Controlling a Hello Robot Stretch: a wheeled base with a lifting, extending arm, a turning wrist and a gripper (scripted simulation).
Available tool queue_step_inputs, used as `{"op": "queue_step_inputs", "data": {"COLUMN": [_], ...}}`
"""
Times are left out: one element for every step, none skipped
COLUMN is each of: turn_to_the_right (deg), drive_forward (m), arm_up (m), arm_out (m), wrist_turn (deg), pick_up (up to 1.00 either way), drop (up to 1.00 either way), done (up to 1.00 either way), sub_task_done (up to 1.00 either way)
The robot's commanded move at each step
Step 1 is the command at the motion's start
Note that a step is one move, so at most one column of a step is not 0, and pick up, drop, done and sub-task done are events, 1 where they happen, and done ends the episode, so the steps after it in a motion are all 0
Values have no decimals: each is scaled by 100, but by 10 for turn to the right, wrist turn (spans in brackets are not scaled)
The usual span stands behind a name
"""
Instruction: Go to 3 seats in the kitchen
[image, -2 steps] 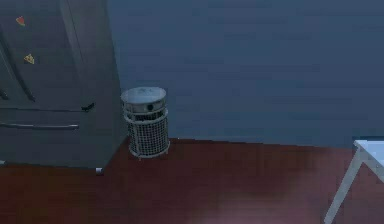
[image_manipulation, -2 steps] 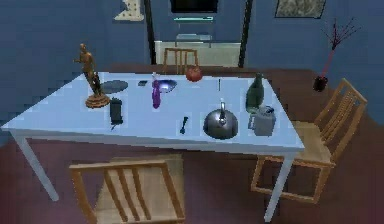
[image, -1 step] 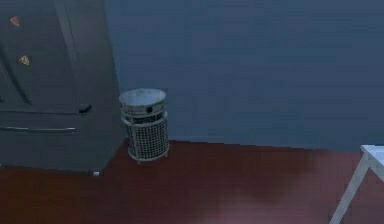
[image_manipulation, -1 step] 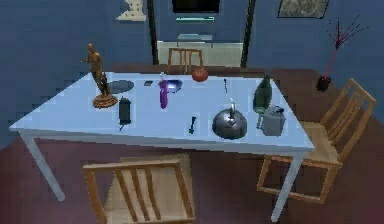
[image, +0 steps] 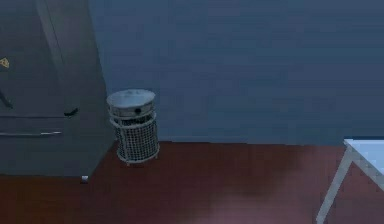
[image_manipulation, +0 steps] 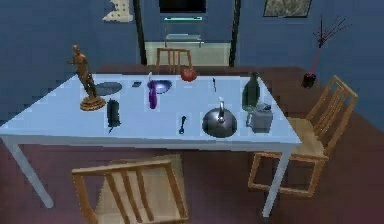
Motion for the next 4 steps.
{"op": "queue_step_inputs", "data": {"turn_to_the_right": [0,360,0,210], "drive_forward": [65,0,100,0], "arm_up": [0,0,0,0], "arm_out": [0,0,0,0], "wrist_turn": [0,0,0,0], "pick_up": [0,0,0,0], "drop": [0,0,0,0], "done": [0,0,0,0], "sub_task_done": [0,0,0,0]}}
